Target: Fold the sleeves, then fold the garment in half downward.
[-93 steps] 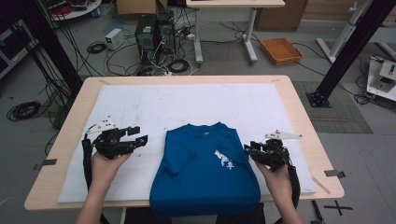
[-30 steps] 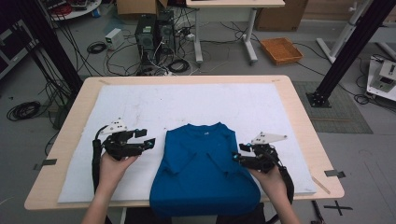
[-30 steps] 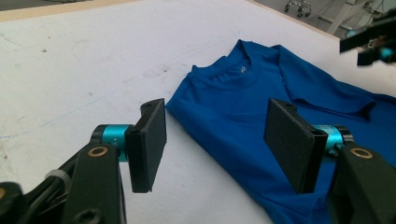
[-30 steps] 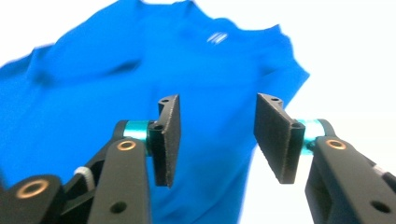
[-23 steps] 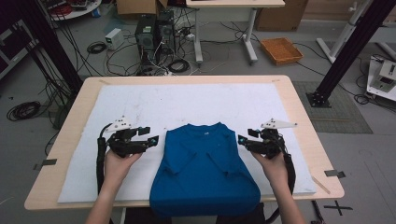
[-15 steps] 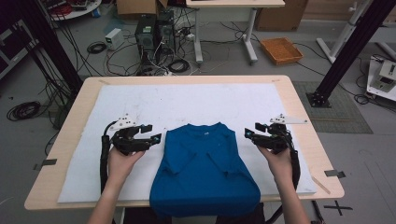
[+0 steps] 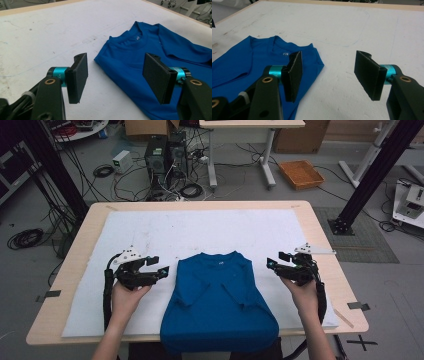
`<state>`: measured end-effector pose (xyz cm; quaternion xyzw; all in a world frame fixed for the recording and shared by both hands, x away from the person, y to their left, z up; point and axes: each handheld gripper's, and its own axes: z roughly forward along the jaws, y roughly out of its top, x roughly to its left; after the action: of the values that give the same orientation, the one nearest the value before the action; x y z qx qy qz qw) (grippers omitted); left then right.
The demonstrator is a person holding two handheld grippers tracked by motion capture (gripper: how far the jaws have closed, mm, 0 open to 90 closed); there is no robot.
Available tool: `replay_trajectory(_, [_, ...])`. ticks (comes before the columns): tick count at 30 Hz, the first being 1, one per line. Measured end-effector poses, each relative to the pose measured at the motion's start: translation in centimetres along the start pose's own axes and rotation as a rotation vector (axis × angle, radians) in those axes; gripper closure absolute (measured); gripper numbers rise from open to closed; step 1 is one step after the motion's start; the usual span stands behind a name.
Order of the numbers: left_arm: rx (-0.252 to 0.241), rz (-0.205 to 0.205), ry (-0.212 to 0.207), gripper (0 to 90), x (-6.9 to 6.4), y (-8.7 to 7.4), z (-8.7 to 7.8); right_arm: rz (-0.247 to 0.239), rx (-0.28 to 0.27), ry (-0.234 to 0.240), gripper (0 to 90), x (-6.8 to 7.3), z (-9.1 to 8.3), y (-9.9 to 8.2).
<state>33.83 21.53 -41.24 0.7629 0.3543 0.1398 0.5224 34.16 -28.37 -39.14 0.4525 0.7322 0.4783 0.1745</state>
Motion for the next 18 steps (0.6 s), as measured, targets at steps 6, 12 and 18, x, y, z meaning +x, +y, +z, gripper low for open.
replay_trajectory(6, [0.015,-0.020,-0.007,37.1,-0.2,0.1,0.6,0.020,0.005,0.017,42.8,-0.1,0.5,-0.1])
replay_trajectory(12, [0.118,-0.101,0.010,39.3,-0.1,-0.7,2.6,0.043,0.066,0.030,49.5,0.0,2.2,-1.1])
replay_trajectory(18, [0.172,-0.153,0.018,46.0,0.0,-1.1,3.7,0.044,0.155,0.024,50.6,0.5,4.1,-1.9])
